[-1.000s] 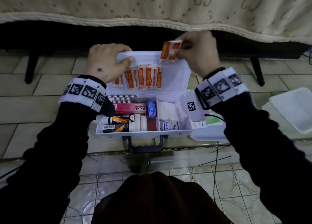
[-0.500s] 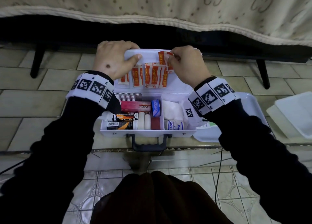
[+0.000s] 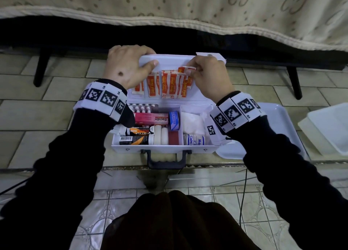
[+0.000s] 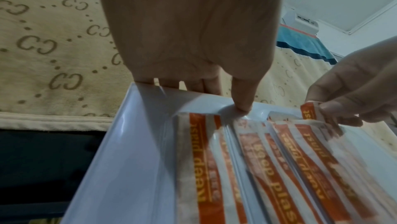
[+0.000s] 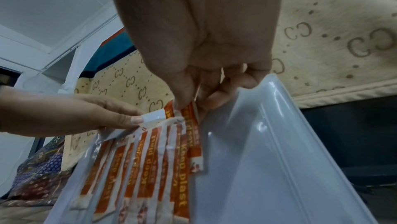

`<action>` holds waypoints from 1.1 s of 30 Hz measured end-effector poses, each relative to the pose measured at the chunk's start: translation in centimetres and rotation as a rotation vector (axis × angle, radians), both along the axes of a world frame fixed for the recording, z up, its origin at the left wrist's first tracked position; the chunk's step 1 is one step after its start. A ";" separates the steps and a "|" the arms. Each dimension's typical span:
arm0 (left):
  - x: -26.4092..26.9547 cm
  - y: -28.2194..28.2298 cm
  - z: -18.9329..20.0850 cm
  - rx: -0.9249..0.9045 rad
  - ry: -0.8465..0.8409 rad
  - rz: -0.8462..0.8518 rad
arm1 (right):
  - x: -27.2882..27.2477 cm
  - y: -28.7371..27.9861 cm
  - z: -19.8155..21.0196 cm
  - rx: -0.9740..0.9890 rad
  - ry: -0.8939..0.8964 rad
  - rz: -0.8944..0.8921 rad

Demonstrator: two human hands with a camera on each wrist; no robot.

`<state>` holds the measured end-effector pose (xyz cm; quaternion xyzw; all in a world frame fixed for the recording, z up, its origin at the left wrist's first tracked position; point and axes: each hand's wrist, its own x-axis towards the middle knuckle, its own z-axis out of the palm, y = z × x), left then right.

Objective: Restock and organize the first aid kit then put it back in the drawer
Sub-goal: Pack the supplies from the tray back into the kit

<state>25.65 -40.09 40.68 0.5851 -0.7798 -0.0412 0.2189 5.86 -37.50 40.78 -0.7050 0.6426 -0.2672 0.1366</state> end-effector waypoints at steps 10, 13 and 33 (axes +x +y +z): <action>0.0 -0.1 0.0 0.004 -0.013 0.000 | 0.0 -0.1 -0.6 0.014 -0.037 0.000; -0.1 -0.1 0.0 0.008 -0.021 0.003 | -0.4 -0.1 0.5 0.077 0.087 0.116; -0.1 -0.2 -0.1 0.009 -0.032 0.001 | 0.4 1.0 -0.6 -0.002 0.188 0.004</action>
